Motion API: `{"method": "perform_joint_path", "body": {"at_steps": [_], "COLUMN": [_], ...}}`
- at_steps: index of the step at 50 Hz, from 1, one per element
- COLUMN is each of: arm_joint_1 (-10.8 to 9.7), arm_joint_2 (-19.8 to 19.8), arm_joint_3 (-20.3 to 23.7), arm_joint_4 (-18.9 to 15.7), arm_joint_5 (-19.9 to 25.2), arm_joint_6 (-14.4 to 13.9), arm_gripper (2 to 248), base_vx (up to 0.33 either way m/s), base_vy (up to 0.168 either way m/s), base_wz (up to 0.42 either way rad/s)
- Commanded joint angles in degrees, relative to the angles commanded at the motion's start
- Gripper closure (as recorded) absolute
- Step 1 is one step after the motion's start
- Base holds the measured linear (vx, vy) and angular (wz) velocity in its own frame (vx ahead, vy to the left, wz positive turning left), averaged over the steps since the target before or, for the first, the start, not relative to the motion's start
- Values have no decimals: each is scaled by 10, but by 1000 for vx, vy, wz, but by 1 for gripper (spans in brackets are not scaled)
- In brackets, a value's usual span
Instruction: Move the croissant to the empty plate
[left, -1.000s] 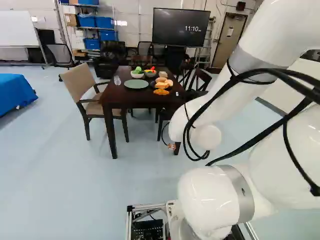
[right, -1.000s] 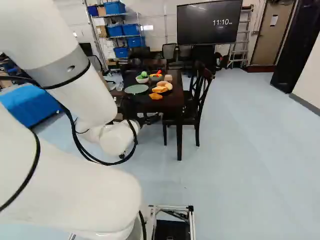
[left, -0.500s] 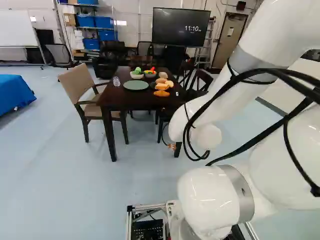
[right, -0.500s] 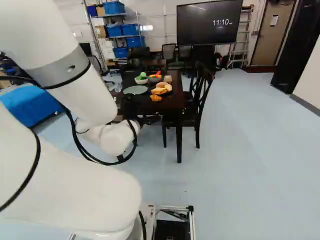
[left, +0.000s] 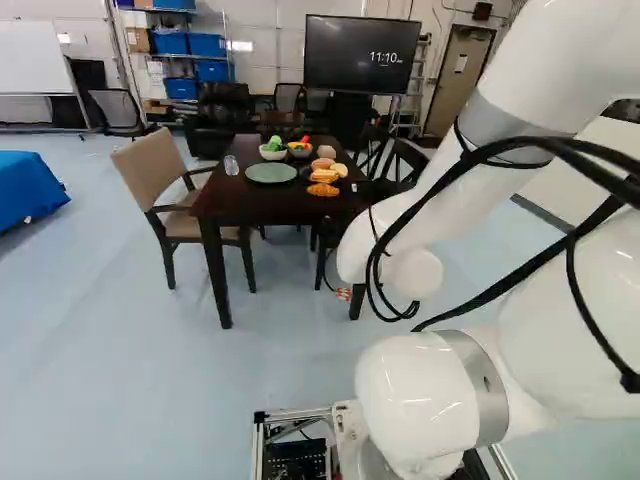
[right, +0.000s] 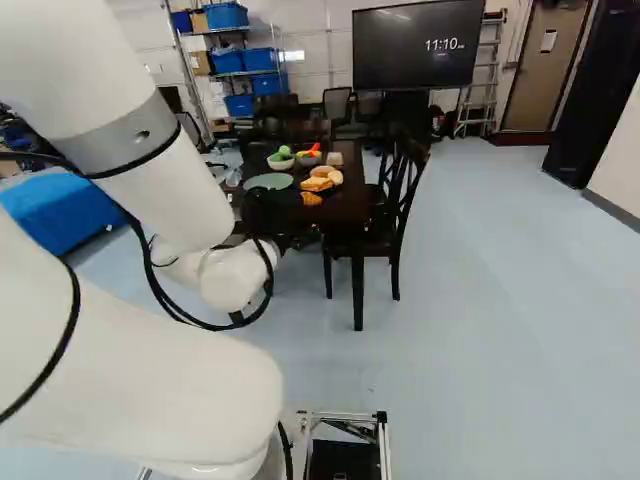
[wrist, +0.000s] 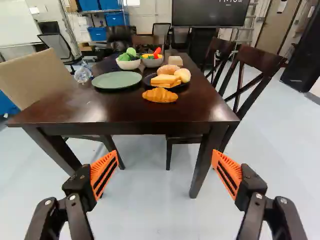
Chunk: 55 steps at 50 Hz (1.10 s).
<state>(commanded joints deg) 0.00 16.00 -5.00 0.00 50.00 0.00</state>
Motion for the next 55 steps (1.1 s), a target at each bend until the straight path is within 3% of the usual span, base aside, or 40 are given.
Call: {"method": "perform_joint_path", "body": {"at_steps": [55], "arm_joint_1": [0], "arm_joint_2": [0], "arm_joint_3": [0], "arm_joint_4": [0], "arm_joint_5": [0], "arm_joint_6": [0], "arm_gripper": [3], "base_vx": [70], "base_vy": [-1], "base_wz": [-5]}}
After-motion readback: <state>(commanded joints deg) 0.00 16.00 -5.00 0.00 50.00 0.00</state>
